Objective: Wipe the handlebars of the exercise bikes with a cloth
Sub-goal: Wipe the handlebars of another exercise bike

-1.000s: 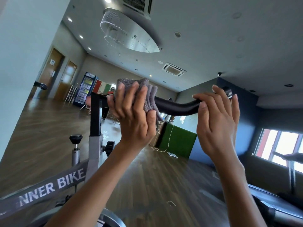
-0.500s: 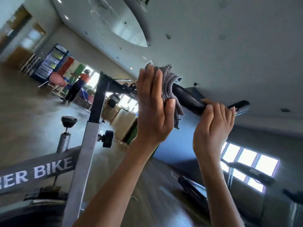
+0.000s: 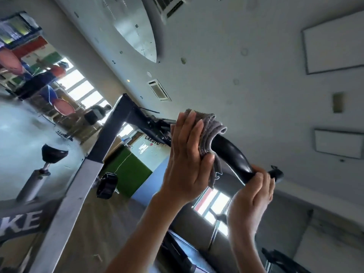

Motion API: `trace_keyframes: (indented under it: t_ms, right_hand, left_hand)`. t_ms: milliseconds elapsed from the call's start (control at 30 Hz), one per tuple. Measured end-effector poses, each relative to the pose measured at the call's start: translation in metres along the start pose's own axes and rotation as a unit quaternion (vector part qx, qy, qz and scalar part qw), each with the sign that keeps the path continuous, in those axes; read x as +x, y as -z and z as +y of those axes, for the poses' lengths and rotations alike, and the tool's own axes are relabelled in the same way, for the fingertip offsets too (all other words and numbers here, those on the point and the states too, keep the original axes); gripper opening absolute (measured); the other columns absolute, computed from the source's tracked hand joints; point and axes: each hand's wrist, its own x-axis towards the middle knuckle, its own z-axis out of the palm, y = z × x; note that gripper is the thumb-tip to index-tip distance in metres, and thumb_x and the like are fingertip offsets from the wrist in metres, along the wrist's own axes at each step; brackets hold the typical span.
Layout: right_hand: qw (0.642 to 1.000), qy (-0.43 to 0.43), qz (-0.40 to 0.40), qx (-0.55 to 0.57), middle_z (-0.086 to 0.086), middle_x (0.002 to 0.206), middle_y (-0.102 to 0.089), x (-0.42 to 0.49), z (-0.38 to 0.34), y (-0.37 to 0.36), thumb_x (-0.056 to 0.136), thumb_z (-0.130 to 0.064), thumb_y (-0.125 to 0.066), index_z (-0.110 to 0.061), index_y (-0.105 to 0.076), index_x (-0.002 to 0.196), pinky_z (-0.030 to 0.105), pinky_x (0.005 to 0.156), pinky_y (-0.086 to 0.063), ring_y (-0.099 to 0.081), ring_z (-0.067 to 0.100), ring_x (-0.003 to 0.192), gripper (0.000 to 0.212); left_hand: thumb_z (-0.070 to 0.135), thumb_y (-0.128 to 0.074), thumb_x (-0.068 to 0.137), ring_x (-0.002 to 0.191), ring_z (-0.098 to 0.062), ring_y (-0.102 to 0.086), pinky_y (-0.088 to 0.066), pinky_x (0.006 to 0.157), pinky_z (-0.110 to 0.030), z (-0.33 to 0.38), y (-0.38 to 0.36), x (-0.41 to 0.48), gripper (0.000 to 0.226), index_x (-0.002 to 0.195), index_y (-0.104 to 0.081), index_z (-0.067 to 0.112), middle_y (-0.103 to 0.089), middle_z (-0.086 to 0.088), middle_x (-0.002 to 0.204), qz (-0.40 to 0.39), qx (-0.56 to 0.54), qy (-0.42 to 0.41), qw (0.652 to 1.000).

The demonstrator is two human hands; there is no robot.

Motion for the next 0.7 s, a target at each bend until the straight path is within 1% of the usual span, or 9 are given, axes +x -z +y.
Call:
trace_keyframes:
  t_ms: [100, 200, 300, 367, 433, 500, 533, 600, 700]
  right_hand:
    - [1.000, -0.021, -0.019, -0.011, -0.024, 0.082, -0.051, 0.000, 0.002, 0.001, 0.088, -0.037, -0.020, -0.021, -0.049, 0.080, 0.057, 0.093, -0.036, -0.040, 0.017, 0.089, 0.034]
    - [0.999, -0.038, -0.013, -0.008, -0.036, 0.082, -0.052, 0.001, -0.005, 0.000, 0.086, -0.041, -0.020, -0.035, -0.047, 0.075, 0.058, 0.094, -0.036, -0.045, 0.024, 0.091, 0.030]
    - [0.999, -0.045, 0.005, -0.010, -0.028, 0.078, -0.055, 0.001, -0.007, -0.001, 0.083, -0.044, -0.022, -0.036, -0.048, 0.072, 0.058, 0.097, -0.035, -0.048, 0.027, 0.094, 0.030]
    - [0.998, -0.058, 0.003, -0.006, -0.019, 0.079, -0.053, 0.000, -0.005, 0.000, 0.082, -0.046, -0.023, -0.037, -0.050, 0.072, 0.058, 0.099, -0.035, -0.049, 0.030, 0.099, 0.030]
    - [0.998, -0.067, -0.001, -0.009, -0.016, 0.084, -0.052, 0.000, -0.006, 0.002, 0.079, -0.049, -0.023, -0.039, -0.052, 0.074, 0.053, 0.100, -0.036, -0.049, 0.028, 0.101, 0.031]
    - [0.998, -0.067, -0.003, -0.007, -0.020, 0.082, -0.054, 0.000, -0.008, 0.002, 0.080, -0.049, -0.023, -0.042, -0.054, 0.073, 0.052, 0.101, -0.035, -0.048, 0.024, 0.099, 0.032]
    - [0.998, -0.059, -0.006, -0.012, -0.024, 0.081, -0.055, -0.001, -0.008, 0.002, 0.081, -0.047, -0.022, -0.041, -0.053, 0.074, 0.053, 0.102, -0.034, -0.047, 0.023, 0.098, 0.032]
    - [0.999, -0.045, -0.006, -0.017, -0.033, 0.081, -0.054, 0.000, -0.007, 0.001, 0.083, -0.045, -0.020, -0.038, -0.049, 0.074, 0.055, 0.103, -0.033, -0.046, 0.023, 0.095, 0.031]
    - [0.999, -0.035, -0.012, -0.020, -0.029, 0.080, -0.054, -0.001, -0.004, 0.001, 0.085, -0.043, -0.019, -0.036, -0.046, 0.073, 0.057, 0.102, -0.032, -0.044, 0.020, 0.092, 0.030]
  left_hand:
    - [0.032, -0.024, 0.104, 0.149, -0.024, -0.002, -0.013, 0.120, -0.053, -0.014, -0.002, 0.001, 0.047, 0.141, -0.020, 0.004, -0.017, -0.017, 0.151, 0.020, -0.031, 0.018, 0.999]
    - [0.035, -0.022, 0.104, 0.147, -0.033, -0.004, -0.010, 0.120, -0.052, 0.001, -0.009, 0.001, 0.050, 0.141, -0.020, 0.002, -0.017, -0.019, 0.150, 0.033, -0.040, 0.047, 0.998]
    - [0.037, -0.019, 0.103, 0.148, -0.030, -0.003, -0.012, 0.118, -0.058, 0.032, -0.015, -0.005, 0.049, 0.145, -0.021, 0.011, -0.022, -0.010, 0.150, 0.002, -0.015, -0.014, 1.000]
    - [0.036, -0.018, 0.103, 0.146, -0.030, -0.013, -0.015, 0.118, -0.055, 0.022, -0.012, -0.003, 0.047, 0.143, -0.027, 0.014, -0.028, -0.007, 0.147, 0.009, -0.010, -0.045, 0.999]
    - [0.037, -0.018, 0.104, 0.144, -0.030, -0.019, -0.014, 0.120, -0.049, -0.007, -0.008, 0.003, 0.048, 0.140, -0.029, 0.008, -0.029, -0.009, 0.146, 0.049, -0.059, 0.025, 0.997]
    - [0.040, -0.016, 0.105, 0.146, -0.025, -0.016, -0.015, 0.120, -0.053, -0.023, -0.006, 0.006, 0.053, 0.142, -0.025, 0.004, -0.026, -0.009, 0.149, 0.072, -0.107, 0.113, 0.985]
    - [0.040, -0.016, 0.105, 0.147, -0.024, -0.013, -0.015, 0.119, -0.055, -0.021, -0.010, 0.005, 0.054, 0.143, -0.024, 0.003, -0.024, -0.010, 0.150, 0.078, -0.115, 0.125, 0.982]
    - [0.038, -0.018, 0.104, 0.147, -0.030, -0.008, -0.013, 0.120, -0.052, -0.007, -0.020, -0.002, 0.053, 0.141, -0.021, 0.001, -0.020, -0.016, 0.149, 0.084, -0.113, 0.105, 0.984]
    - [0.034, -0.021, 0.104, 0.143, -0.039, -0.012, -0.013, 0.119, -0.047, -0.012, -0.030, -0.001, 0.046, 0.141, -0.023, 0.007, -0.022, -0.022, 0.145, 0.112, -0.083, 0.037, 0.990]
